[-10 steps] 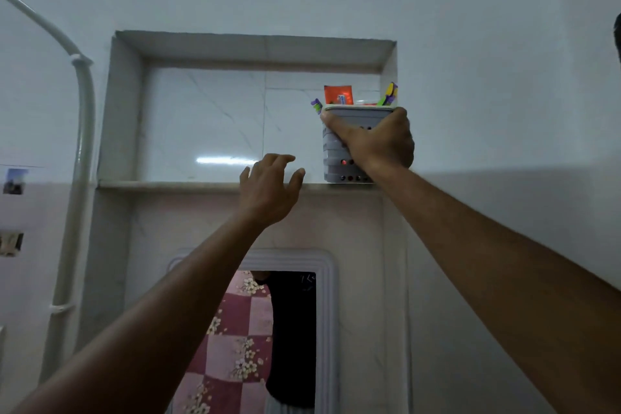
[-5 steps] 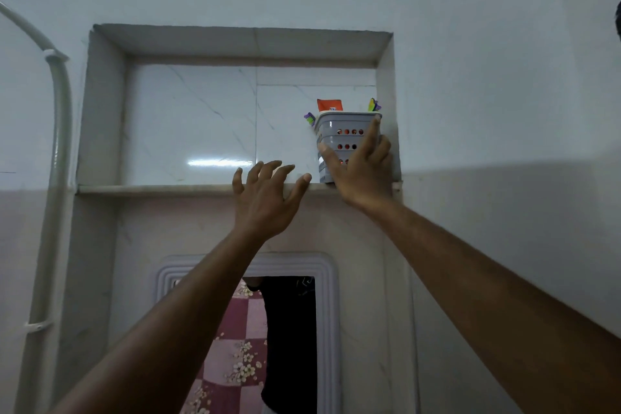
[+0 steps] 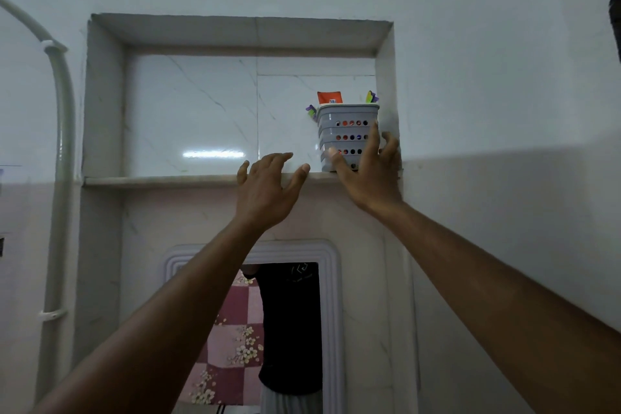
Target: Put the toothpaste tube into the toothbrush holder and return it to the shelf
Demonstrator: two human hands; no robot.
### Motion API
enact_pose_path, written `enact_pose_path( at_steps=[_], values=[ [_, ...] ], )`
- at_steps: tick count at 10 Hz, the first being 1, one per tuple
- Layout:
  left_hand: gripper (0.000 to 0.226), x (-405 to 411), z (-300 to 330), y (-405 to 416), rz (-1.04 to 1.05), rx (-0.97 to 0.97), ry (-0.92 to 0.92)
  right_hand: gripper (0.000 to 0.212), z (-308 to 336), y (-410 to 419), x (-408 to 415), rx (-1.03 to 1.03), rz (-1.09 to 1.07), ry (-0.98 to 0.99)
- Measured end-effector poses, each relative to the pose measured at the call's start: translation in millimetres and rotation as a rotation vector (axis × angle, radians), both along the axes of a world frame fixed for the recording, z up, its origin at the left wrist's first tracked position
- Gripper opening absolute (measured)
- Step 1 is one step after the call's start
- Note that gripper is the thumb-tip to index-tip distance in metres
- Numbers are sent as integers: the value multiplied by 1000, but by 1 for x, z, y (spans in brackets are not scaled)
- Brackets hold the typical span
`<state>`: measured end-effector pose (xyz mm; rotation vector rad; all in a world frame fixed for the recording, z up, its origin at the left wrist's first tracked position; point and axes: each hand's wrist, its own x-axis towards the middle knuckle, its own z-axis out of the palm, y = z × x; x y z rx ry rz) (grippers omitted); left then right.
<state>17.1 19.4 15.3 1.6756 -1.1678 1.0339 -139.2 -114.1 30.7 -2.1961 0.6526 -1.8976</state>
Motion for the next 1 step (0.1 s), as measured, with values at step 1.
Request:
enact_pose_path(
  at_steps=[1],
  values=[
    [61,-6,-3,10,-80,-91,-16,83,-8,6,-7,-94,8,-221]
  ],
)
